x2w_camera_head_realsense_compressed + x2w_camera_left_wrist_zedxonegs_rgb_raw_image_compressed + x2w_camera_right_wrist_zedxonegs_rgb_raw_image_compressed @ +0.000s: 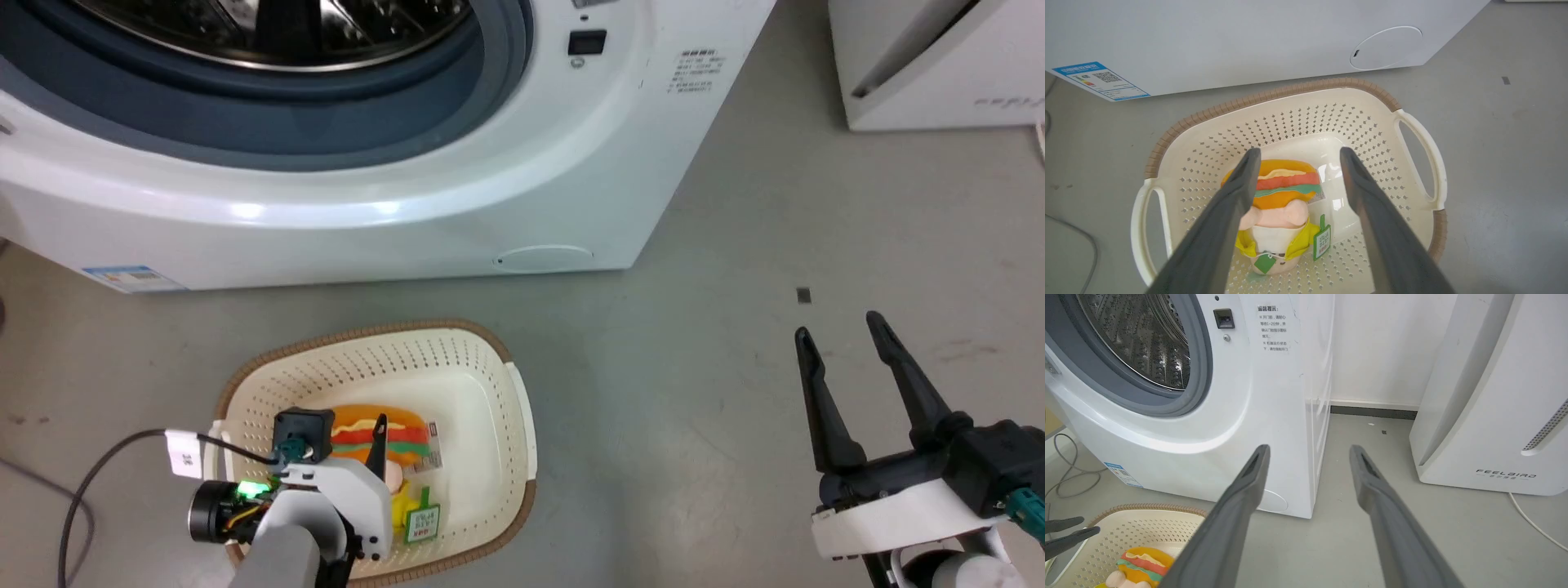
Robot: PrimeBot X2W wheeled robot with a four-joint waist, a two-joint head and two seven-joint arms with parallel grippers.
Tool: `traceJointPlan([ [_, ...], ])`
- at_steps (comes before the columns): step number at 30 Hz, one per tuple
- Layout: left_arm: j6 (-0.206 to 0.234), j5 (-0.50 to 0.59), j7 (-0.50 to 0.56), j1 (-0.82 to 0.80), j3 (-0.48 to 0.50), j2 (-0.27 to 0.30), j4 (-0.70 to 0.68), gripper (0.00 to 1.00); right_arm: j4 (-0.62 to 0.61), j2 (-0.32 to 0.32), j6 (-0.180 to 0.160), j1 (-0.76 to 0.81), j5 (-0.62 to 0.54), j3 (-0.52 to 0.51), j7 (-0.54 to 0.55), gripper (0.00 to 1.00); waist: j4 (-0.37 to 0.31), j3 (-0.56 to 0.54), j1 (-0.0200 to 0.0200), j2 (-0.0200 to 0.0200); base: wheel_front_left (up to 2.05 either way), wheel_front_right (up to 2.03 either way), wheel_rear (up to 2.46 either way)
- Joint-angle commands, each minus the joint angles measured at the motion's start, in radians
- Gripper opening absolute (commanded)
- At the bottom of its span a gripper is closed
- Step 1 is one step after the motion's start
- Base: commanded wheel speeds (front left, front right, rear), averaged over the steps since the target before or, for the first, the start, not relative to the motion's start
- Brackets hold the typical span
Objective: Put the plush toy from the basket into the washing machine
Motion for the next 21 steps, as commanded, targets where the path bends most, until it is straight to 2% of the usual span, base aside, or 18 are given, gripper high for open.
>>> traceJointPlan([
  [1, -0.006, -0.008, -0.006, -0.031, -0.005, 0.009, 0.026, 1.0, -0.009, 0.0, -0.001, -0.023, 0.005, 0.001, -0.01, 1.0, -0.004, 0.025, -0.0001, 0.0, 0.0, 0.0, 0.0],
  [11, -0.019, -0.025, 0.017, -0.157, -0.035, 0.047, 0.159, 1.0, -0.036, 0.0, -0.001, -0.05, 0.016, -0.003, -0.033, 1.0, -0.017, 0.184, -0.0001, 0.0, 0.0, 0.0, 0.0],
  [21, -0.017, -0.029, 0.101, -0.252, -0.071, 0.088, 0.259, 1.0, -0.063, 0.0, -0.001, -0.066, 0.028, -0.012, -0.051, 1.0, -0.029, 0.31, -0.0001, 0.0, 0.0, 0.0, 0.0],
])
